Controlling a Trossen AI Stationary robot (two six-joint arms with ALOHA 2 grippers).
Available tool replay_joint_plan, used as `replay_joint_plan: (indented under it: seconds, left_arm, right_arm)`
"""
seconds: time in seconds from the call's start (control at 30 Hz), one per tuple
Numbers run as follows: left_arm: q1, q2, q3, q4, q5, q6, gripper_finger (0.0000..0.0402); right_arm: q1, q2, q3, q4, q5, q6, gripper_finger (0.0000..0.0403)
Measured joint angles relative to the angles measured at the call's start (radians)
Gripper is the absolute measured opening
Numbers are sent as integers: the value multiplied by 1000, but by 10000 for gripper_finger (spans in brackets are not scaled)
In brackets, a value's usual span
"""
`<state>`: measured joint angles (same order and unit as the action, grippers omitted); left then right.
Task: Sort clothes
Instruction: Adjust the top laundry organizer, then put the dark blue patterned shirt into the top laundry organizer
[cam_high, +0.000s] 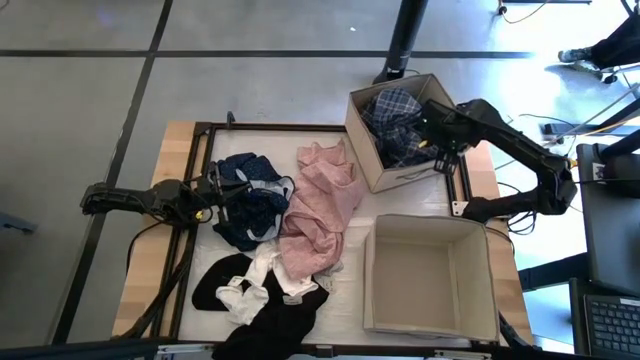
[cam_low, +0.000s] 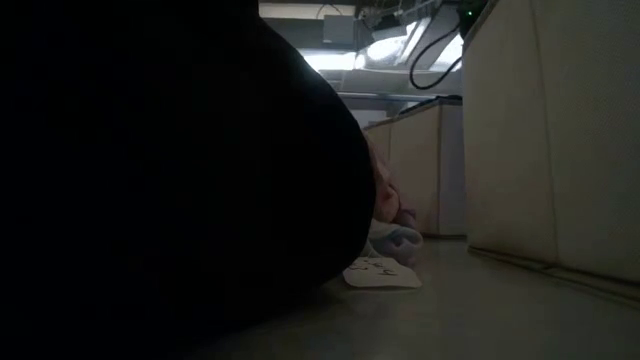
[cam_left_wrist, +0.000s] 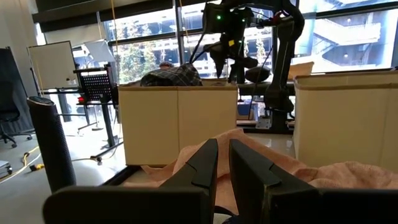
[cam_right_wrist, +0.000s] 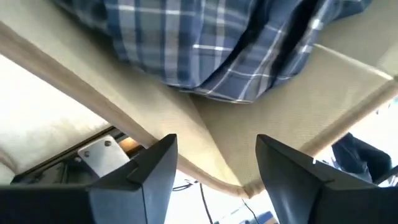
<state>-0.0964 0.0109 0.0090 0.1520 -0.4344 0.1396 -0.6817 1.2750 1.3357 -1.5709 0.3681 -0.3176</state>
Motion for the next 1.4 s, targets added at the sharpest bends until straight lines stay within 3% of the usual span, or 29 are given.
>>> replay_joint_plan:
  seconds: [0.43, 0.57, 0.77, 0.87, 1.07, 1.4]
  left_arm:
    - [0, 0, 0, 2, 0, -1, 31]
    - [0, 0, 0, 2, 0, -1, 31]
    - [0, 0, 0, 1, 0, -1, 31]
    - [0, 0, 0, 1, 0, -1, 31]
    - [0, 0, 0, 1, 0, -1, 31]
    - [0, 0, 0, 7, 0, 4, 31]
  right_arm:
    - [1, -1, 1, 1, -416, 91, 221]
    - [1, -1, 78, 0, -458, 105, 221]
    - [2, -3, 234, 32, -422, 76, 221]
    - [42, -4, 268, 165, -397, 37, 221]
    - [178, 24, 233, 608, -418, -130, 221]
    - [362, 236, 218, 1042, -425, -316, 221]
